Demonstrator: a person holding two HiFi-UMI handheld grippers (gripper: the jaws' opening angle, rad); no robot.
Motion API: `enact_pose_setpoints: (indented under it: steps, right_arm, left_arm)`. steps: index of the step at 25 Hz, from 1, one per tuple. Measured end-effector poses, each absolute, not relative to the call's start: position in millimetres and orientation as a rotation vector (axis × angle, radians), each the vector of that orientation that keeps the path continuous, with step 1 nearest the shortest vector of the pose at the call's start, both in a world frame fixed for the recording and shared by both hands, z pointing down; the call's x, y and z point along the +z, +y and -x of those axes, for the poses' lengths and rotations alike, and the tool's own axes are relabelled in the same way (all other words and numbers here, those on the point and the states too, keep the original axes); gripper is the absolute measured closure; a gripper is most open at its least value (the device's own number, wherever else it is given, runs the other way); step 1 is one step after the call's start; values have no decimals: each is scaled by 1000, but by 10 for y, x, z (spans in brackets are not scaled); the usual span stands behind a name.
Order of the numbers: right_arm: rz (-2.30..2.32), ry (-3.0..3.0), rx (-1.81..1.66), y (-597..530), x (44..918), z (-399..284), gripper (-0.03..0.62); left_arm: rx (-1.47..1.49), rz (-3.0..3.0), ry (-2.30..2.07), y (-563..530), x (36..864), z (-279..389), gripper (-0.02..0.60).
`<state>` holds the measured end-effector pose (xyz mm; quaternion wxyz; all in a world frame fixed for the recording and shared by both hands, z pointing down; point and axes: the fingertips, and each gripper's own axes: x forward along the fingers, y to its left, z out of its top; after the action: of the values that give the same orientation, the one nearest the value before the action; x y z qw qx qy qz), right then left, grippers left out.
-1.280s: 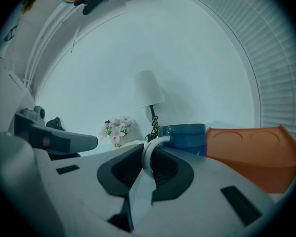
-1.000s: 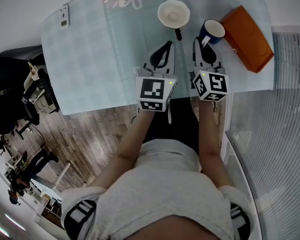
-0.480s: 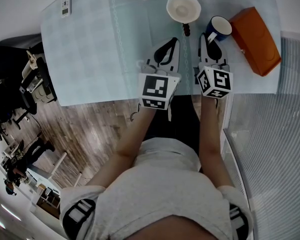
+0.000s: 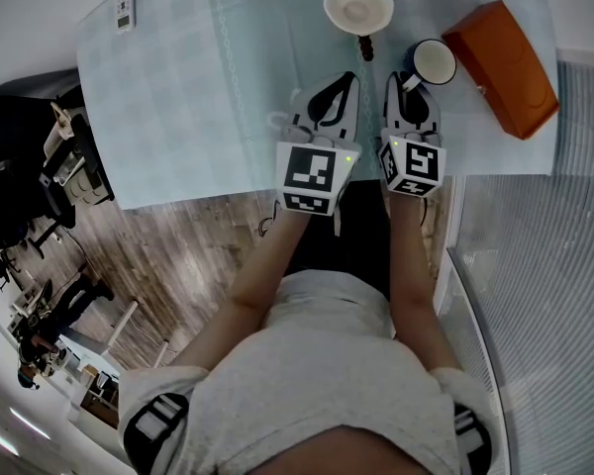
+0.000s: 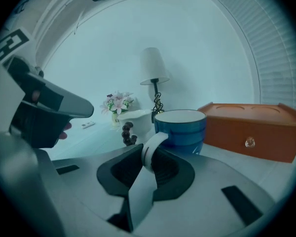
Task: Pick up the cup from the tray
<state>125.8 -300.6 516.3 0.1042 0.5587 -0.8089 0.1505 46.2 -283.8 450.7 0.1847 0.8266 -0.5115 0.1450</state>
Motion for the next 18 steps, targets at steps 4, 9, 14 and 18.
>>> enact_pose_setpoints:
  steps: [4, 9, 14, 18]
  right_arm:
    - [-1671, -2346, 390, -2949, 5190, -1255, 551]
    - [-1712, -2320, 421, -2882, 5198, -1313, 539]
    - [-1754, -2297, 455, -2722, 5159, -1396, 510]
    - [-1832, -2283, 426, -2615, 4917, -1536, 513]
  left_arm:
    - [420, -2335, -1424, -2796, 4534, -497, 577]
    - [426, -2345, -1408, -2748, 4554, -560, 577]
    - [419, -2360, -1401, -2744, 4531, -596, 577]
    - [398, -2378, -1398, -2771, 4455, -648, 577]
